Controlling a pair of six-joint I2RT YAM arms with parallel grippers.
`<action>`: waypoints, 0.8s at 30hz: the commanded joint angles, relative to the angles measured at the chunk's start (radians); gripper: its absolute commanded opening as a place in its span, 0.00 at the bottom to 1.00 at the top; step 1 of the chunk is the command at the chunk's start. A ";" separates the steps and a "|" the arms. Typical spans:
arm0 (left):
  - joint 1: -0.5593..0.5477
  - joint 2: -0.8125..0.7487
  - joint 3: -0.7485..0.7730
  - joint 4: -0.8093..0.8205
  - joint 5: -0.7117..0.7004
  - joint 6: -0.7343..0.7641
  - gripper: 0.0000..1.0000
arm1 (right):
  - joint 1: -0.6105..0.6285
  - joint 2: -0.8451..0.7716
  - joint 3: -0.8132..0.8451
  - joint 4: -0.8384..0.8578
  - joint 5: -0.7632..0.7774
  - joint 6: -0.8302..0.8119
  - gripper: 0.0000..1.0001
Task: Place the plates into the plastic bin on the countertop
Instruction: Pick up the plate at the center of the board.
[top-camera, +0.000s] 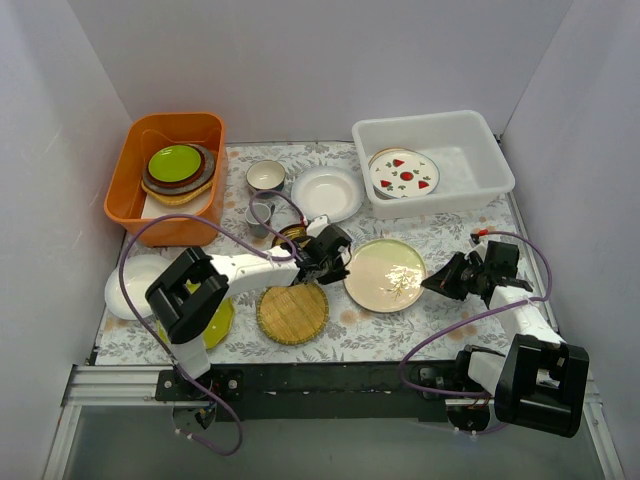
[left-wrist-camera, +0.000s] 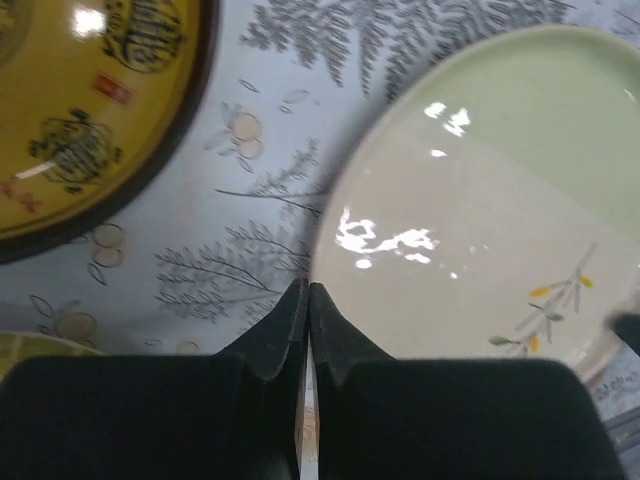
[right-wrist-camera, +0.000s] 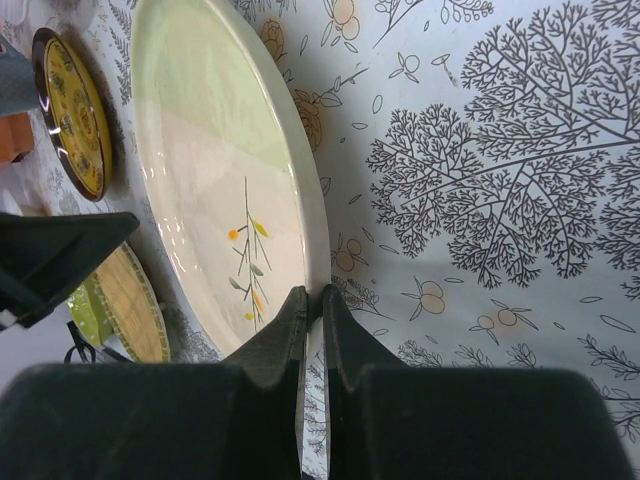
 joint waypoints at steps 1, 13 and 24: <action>0.056 0.026 0.023 -0.035 0.028 0.057 0.00 | -0.007 -0.011 0.057 0.026 -0.080 -0.007 0.01; 0.070 0.072 0.070 -0.043 0.045 0.085 0.00 | -0.013 -0.002 0.063 0.018 -0.089 -0.021 0.01; 0.070 0.027 0.039 0.050 0.087 0.096 0.00 | -0.015 0.011 0.053 0.026 -0.095 -0.030 0.01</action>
